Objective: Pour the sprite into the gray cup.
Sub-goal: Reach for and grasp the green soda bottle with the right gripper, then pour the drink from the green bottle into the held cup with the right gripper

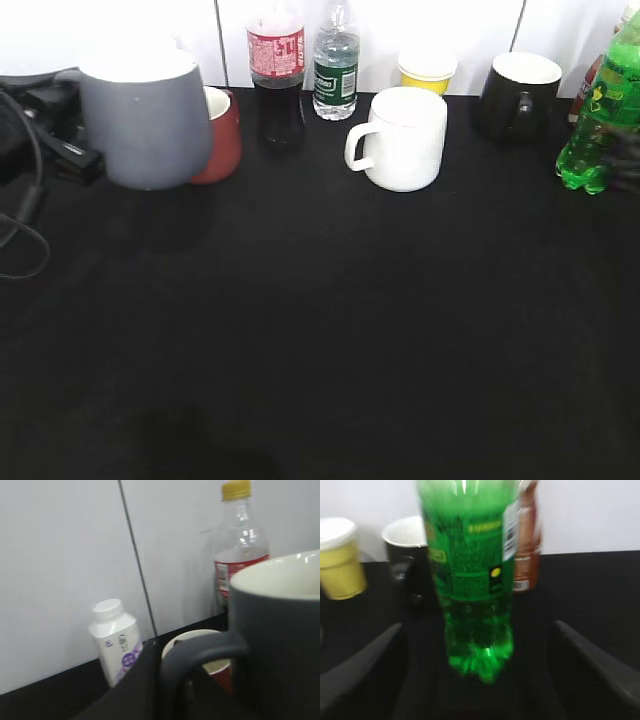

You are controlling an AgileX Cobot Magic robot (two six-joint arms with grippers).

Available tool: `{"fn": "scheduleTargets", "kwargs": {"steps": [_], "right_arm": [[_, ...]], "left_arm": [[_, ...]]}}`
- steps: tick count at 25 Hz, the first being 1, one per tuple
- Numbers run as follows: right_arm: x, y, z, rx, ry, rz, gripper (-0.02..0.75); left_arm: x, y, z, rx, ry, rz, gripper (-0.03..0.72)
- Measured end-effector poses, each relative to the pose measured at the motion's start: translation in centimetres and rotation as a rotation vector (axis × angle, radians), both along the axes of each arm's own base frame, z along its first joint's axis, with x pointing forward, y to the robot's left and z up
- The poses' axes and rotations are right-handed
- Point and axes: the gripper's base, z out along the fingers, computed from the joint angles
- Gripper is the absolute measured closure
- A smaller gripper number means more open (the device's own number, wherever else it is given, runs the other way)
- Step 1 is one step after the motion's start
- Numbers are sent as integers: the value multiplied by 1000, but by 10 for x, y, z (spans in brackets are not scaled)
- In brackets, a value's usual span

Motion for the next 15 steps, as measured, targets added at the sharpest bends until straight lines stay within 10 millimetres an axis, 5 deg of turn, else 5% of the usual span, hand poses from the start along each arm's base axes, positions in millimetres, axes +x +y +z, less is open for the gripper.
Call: {"fn": "scheduleTargets", "kwargs": {"steps": [8, 10, 13, 15], "right_arm": [[81, 0, -29, -55, -45, 19, 78], [89, 0, -32, -57, -74, 17, 121], [91, 0, -34, -63, -92, 16, 297], [83, 0, -25, -69, -93, 17, 297]], "left_arm": [[-2, -4, 0, 24, -5, -40, 645], [-2, -4, 0, 24, -5, -40, 645], [-2, -4, -1, 24, -6, -41, 645], [-2, -4, -1, 25, -6, -41, 645]]}}
